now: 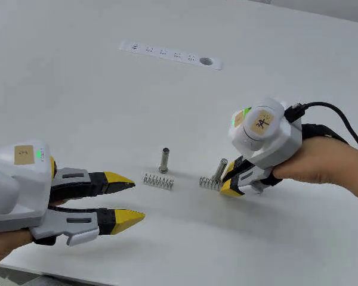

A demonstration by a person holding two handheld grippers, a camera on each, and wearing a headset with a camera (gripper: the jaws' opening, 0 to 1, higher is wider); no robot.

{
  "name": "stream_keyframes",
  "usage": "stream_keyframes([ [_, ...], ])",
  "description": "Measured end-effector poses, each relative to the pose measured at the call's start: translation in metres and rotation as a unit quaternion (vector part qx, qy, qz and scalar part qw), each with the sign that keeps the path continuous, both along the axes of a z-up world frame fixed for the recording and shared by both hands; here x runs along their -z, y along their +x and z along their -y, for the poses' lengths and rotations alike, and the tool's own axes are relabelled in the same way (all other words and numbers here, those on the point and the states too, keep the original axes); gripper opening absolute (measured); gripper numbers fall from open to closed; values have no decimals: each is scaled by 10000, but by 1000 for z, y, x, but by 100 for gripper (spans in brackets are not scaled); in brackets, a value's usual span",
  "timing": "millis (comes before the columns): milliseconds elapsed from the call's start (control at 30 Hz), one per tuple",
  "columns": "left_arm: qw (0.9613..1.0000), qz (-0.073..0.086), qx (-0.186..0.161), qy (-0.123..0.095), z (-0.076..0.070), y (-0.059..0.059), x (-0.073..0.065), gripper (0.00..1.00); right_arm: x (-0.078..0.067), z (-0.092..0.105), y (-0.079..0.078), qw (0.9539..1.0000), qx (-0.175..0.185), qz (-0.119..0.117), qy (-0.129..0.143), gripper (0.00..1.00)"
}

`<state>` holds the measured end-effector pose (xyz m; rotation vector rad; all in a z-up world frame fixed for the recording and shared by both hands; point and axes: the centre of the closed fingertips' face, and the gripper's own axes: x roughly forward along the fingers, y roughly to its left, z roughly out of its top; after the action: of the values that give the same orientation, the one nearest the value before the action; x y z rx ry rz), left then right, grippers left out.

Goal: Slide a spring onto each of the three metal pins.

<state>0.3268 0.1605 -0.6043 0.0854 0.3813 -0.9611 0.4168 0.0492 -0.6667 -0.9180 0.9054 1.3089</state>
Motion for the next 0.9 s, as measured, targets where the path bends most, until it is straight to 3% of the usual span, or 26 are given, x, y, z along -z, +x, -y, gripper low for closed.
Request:
stream_keyframes([
  [433, 10000, 41, 75, 21, 7, -2, -4, 32, -1, 1, -7, 10000, -31, -12, -3, 11],
  [633, 9996, 80, 274, 82, 16, -4, -7, 33, -12, 1, -18, 10000, -83, -7, 9, 11],
  [900, 9977, 154, 628, 197, 32, -6, -9, 34, -30, -7, -46, 9995, -308, -35, 107, 11],
])
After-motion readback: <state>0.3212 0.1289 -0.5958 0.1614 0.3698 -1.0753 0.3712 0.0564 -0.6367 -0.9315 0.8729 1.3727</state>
